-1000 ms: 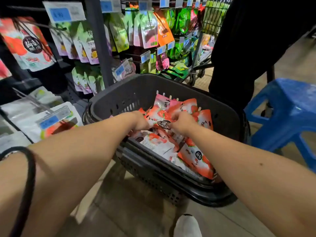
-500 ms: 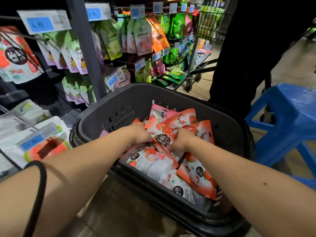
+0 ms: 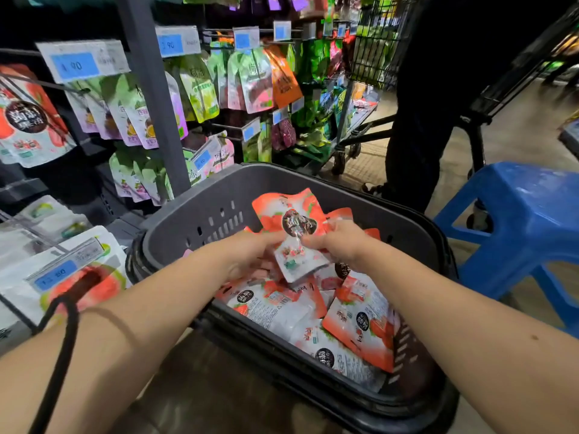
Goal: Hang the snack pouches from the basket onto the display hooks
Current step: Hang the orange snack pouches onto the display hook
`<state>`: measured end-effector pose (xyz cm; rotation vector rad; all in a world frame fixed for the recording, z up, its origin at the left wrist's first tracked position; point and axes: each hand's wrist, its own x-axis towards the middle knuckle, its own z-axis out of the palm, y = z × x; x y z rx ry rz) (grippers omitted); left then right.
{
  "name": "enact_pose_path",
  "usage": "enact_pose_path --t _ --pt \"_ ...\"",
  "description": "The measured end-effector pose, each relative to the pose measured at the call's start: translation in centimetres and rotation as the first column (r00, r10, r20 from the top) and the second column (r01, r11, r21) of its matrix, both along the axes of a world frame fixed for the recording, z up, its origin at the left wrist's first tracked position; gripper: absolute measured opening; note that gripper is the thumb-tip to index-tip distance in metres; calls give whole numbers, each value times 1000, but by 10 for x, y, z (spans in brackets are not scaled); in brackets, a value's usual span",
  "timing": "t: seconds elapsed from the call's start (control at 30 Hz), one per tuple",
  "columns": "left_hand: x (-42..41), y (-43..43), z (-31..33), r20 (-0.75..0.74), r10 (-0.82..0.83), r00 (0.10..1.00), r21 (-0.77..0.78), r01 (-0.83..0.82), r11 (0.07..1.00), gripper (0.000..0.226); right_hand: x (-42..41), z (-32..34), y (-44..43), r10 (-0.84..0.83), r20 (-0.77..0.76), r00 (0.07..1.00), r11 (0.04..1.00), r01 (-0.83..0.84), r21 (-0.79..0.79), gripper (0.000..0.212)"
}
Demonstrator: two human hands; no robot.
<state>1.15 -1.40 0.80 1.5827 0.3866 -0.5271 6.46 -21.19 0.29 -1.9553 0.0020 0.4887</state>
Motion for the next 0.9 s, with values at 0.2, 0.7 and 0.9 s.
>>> enact_pose_path --t 0.2,0.7,0.9 --pt "-1 8 -5 26 193 981 -219 -183 958 12 -14 1 29 72 -170 983 984 -43 172 24" --pt "-4 78 0 201 224 954 146 -255 956 17 -53 -26 49 424 -246 872 687 -486 -541 67" --pt "-6 77 -1 222 266 938 179 -307 935 11 -61 -33 54 323 -245 914 746 -405 -529 90"
